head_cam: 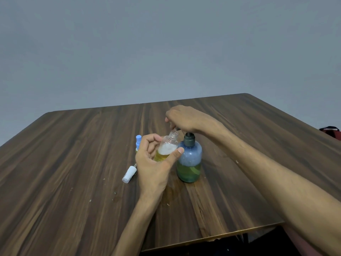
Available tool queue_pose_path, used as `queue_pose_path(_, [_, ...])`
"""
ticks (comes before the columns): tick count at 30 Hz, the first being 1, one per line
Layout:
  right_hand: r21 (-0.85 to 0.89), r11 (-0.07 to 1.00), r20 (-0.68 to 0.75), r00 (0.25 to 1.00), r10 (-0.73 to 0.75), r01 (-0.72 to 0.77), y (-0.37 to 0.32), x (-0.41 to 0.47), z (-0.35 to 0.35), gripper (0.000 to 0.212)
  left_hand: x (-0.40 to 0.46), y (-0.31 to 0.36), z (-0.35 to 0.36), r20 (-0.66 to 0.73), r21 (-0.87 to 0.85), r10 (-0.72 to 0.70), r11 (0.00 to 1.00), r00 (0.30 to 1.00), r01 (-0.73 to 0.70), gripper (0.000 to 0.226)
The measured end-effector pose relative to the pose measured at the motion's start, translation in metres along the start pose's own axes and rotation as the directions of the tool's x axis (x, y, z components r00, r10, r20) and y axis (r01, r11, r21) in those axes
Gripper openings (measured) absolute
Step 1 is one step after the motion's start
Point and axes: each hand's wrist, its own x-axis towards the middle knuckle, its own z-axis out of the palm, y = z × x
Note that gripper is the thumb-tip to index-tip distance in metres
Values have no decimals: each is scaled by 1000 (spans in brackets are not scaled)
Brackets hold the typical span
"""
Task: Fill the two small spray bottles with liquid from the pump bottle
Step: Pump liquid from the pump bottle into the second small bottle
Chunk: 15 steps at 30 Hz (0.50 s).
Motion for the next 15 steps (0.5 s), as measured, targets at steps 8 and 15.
queue_pose_path(8, [-61,997,16,999,46,-45,-1,2,0,38,0,0,0,-3,6,2,1000,1000,-2,53])
queue_pose_path(15, [-76,997,-4,999,34,-34,0,-1,4,33,-1,1,1,-2,-2,0,1000,1000,0,54])
